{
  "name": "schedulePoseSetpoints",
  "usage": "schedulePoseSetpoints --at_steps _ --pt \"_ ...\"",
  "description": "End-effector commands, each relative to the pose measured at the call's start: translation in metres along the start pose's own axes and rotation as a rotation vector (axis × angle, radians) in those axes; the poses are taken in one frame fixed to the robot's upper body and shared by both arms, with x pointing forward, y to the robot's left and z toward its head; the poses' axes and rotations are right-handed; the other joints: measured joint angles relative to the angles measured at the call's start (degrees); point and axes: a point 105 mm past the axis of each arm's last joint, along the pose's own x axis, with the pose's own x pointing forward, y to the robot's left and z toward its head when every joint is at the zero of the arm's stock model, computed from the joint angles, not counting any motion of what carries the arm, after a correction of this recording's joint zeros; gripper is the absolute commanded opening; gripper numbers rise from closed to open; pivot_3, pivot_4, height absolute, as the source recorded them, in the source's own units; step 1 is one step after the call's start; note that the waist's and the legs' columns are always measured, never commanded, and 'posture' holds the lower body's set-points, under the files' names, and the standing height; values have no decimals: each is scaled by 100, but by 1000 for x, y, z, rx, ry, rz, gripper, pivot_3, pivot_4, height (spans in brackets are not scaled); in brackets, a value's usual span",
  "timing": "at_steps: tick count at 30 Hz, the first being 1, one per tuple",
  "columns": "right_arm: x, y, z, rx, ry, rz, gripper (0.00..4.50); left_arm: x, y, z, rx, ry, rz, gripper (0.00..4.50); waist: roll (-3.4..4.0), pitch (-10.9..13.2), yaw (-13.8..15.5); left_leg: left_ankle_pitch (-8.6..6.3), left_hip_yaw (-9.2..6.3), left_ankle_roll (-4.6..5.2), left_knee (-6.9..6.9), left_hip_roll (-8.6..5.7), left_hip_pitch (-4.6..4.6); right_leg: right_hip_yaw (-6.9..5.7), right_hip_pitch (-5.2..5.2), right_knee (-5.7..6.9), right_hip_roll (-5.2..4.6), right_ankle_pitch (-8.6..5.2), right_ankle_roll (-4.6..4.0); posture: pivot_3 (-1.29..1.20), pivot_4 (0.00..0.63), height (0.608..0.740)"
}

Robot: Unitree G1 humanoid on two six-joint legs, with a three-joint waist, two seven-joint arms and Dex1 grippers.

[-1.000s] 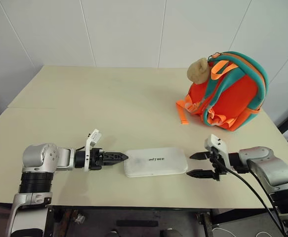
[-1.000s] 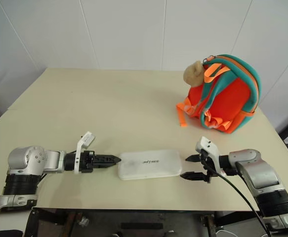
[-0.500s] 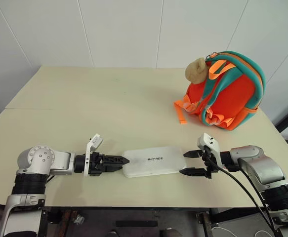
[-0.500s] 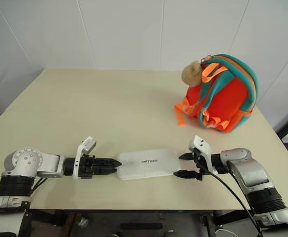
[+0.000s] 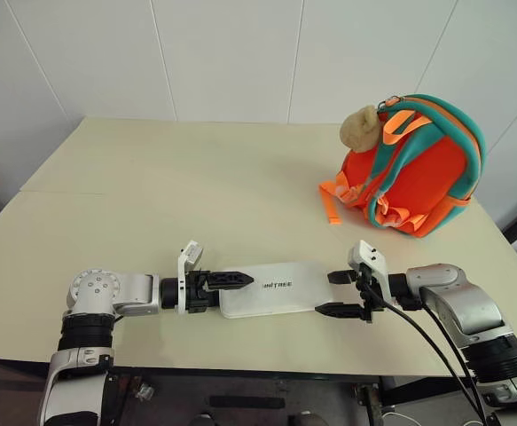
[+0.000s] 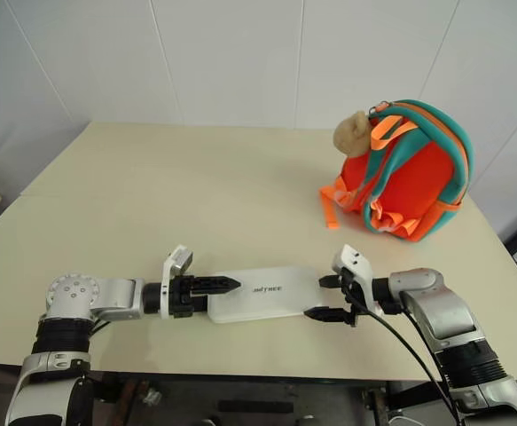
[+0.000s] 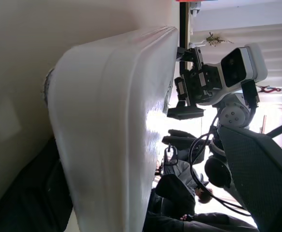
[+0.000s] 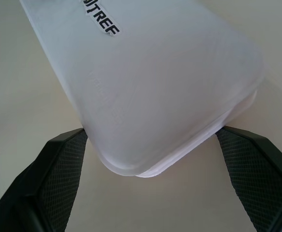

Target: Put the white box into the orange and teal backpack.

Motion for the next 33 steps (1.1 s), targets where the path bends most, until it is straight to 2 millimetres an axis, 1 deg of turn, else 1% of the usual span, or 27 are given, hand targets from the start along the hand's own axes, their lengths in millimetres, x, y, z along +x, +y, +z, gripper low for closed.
schedulePoseSetpoints --at_steps 1,7,10,12,15,18,19,20,24,27,29,31,33 --pt "1 5 5 -36 -21 18 4456 2 7 -10 -28 29 20 4498 0 0 10 -1 0 -1 0 0 0 0 0 0 0 0 0 0 150 740" --pt "3 4 7 -36 -30 13 4456 6 5 -11 -29 31 6 4498 0 0 26 -3 0 -4 0 0 0 0 0 -5 0 0 0 0 150 740" --pt "3 3 7 -37 -34 8 4500 9 -1 -12 -26 39 -31 3946 0 0 30 -3 0 -4 0 0 -1 0 0 -5 0 0 0 0 150 740" --pt "2 3 8 -36 -38 3 4500 10 -5 -18 -23 63 -60 3403 0 0 29 -3 0 -4 -1 0 -2 0 0 -7 0 0 0 0 150 740" --pt "1 2 9 -36 -50 -12 4500 9 -3 -21 -30 74 -52 2525 0 0 29 -5 0 -7 -3 0 -2 0 0 -13 0 0 0 0 150 740" --pt "-1 1 12 -30 -72 -36 4500 8 -2 -12 -36 29 -48 1617 0 0 33 -5 0 -7 -4 0 -2 0 0 -14 0 0 -1 0 150 740" --pt "-2 0 13 -27 -77 -42 4500 8 -3 -8 -36 12 -49 1370 0 0 37 -5 0 -7 -3 0 -2 0 1 -16 0 -1 -1 0 150 740" --pt "-4 0 13 -25 -80 -48 4500 8 -3 -4 -33 -6 -46 1251 -1 0 36 -5 1 -6 -1 0 -3 0 1 -16 0 0 -1 0 150 740" --pt "-17 -1 15 -11 -106 -102 4500 5 -9 15 -21 -90 -54 1251 -2 1 38 -6 1 -6 0 0 -4 0 1 -16 1 0 -1 0 150 740" --pt "-35 -11 21 2 -138 -190 4500 -3 -16 29 13 -154 -68 1251 -3 2 31 -5 1 -6 -2 0 -6 0 0 -21 0 0 0 0 150 740" --pt "-60 -32 33 16 -198 -322 4500 -16 -19 32 116 -167 -21 1251 -5 3 16 -6 2 -8 -3 0 -6 1 0 -23 0 0 -1 0 150 740" --pt "-77 -43 42 20 -246 -400 4500 -24 -21 33 178 -166 5 1251 -7 5 2 -3 3 -15 -13 1 -9 1 -11 -23 1 0 -1 0 150 740" --pt "-97 -61 62 -4 -313 -508 4500 -39 -22 36 276 -183 32 1251 -7 4 -8 -2 5 -16 -24 1 -6 1 -11 -26 0 -3 -6 0 150 740"
